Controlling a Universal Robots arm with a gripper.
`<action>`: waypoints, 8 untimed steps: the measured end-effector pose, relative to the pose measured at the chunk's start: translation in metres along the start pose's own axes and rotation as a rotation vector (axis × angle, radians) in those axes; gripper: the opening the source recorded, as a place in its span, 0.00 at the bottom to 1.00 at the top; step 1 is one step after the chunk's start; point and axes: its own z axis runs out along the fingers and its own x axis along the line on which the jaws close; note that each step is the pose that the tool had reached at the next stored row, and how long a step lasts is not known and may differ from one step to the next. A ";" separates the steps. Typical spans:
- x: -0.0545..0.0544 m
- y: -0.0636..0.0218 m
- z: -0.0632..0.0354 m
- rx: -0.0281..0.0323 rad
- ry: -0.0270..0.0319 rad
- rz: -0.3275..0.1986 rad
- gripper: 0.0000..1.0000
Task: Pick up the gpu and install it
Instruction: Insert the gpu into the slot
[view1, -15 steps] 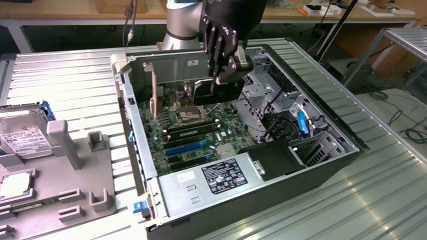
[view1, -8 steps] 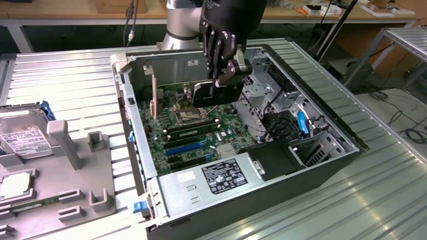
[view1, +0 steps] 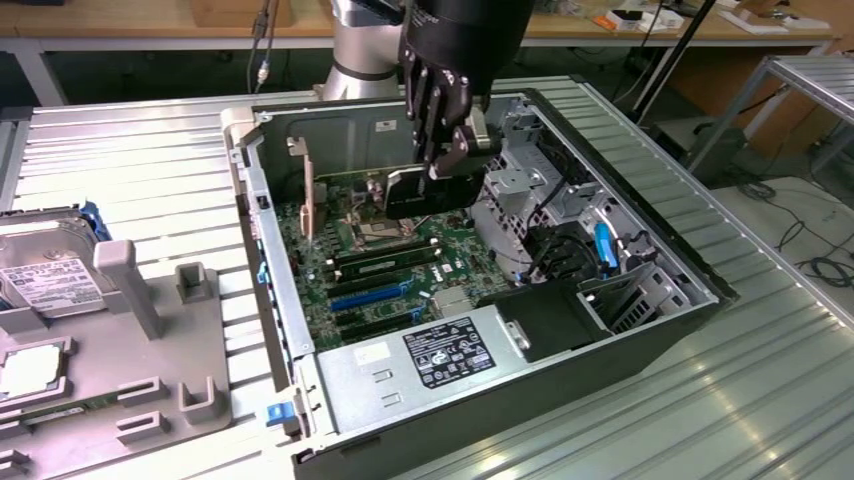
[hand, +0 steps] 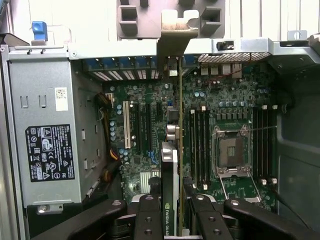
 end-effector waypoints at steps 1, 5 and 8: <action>0.000 0.0000 0.0009 0.0000 0.0001 0.000 0.27; 0.000 0.0000 0.0037 0.0000 0.0000 0.000 0.27; 0.000 0.0000 0.0045 0.0000 0.0001 0.000 0.27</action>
